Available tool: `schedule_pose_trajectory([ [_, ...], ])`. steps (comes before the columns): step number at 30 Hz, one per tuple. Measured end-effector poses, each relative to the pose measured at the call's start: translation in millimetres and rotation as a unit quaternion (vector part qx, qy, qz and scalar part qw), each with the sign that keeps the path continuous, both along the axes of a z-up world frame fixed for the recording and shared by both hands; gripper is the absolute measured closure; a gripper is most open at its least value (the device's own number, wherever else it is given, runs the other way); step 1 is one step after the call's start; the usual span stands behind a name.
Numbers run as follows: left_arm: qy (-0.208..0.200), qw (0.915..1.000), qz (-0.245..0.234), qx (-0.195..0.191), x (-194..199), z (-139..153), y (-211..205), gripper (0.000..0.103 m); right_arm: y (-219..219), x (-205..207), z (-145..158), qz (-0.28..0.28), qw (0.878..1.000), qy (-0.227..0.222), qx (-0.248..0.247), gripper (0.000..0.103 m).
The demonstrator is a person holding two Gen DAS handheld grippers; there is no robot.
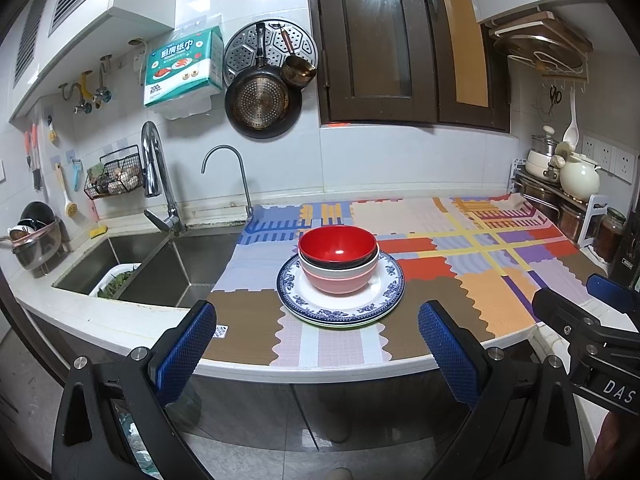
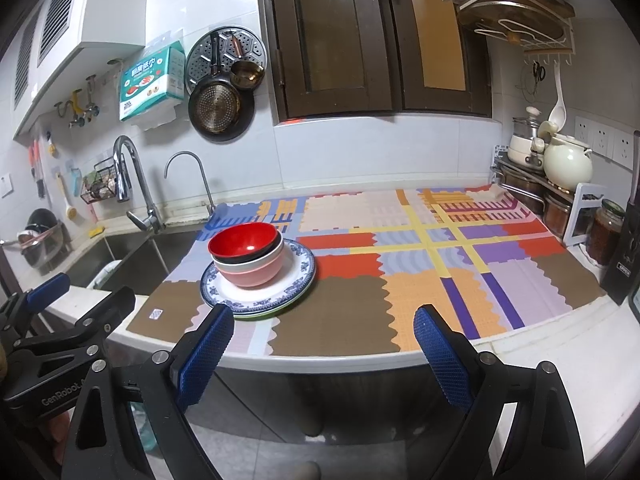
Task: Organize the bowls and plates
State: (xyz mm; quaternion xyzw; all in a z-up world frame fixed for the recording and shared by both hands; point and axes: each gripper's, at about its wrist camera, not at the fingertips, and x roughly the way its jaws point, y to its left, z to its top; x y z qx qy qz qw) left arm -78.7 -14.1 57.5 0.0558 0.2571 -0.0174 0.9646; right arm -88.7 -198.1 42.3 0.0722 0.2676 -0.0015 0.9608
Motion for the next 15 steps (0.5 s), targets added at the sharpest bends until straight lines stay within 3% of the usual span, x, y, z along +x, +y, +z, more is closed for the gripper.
schedule_pose_trajectory([
  [15, 0.000, 1.0000, 0.003, 0.003, -0.3, -3.4, 0.3, 0.000, -3.5, 2.0, -4.3, 0.000, 1.000, 0.004, 0.000, 0.011],
])
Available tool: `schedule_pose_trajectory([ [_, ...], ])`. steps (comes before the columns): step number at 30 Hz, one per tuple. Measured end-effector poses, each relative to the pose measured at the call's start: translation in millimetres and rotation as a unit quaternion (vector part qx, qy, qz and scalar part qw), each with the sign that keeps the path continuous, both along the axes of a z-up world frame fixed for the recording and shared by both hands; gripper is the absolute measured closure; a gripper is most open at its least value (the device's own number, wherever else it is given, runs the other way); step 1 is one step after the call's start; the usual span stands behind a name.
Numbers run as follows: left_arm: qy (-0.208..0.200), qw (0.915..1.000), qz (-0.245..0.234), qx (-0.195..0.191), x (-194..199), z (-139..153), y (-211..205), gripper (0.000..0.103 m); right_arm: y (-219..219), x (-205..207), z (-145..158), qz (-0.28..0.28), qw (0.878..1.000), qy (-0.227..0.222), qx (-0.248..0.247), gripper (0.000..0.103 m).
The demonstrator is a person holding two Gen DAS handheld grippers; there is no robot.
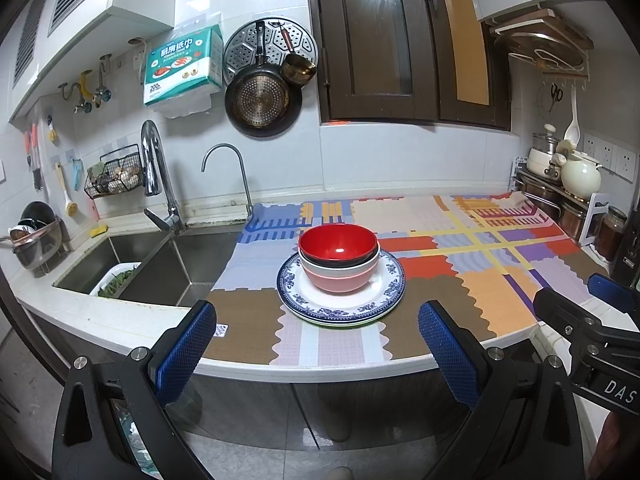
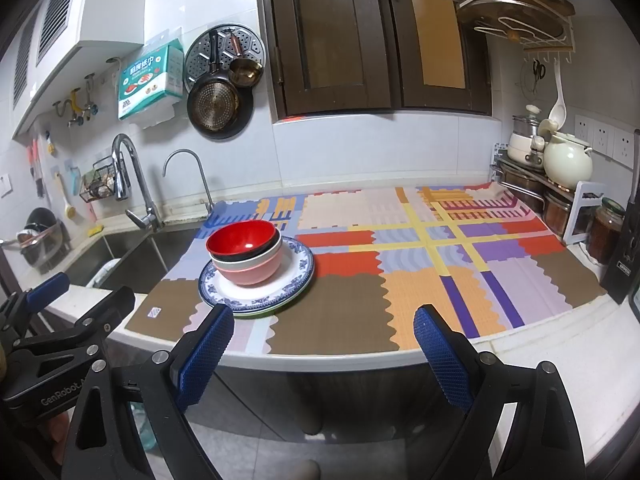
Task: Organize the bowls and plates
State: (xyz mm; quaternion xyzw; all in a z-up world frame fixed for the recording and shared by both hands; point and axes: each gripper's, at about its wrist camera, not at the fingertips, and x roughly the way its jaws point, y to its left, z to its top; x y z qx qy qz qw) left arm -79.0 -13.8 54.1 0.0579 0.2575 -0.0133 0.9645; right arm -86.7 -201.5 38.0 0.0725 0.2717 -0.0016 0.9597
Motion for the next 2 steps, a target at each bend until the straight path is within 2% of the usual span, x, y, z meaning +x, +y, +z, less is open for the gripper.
schedule_pose_trajectory([
  [2, 0.000, 1.0000, -0.001, -0.002, 0.0, -0.4, 0.1, 0.000, -0.4, -0.2, -0.4, 0.000, 1.000, 0.000, 0.000, 0.011],
])
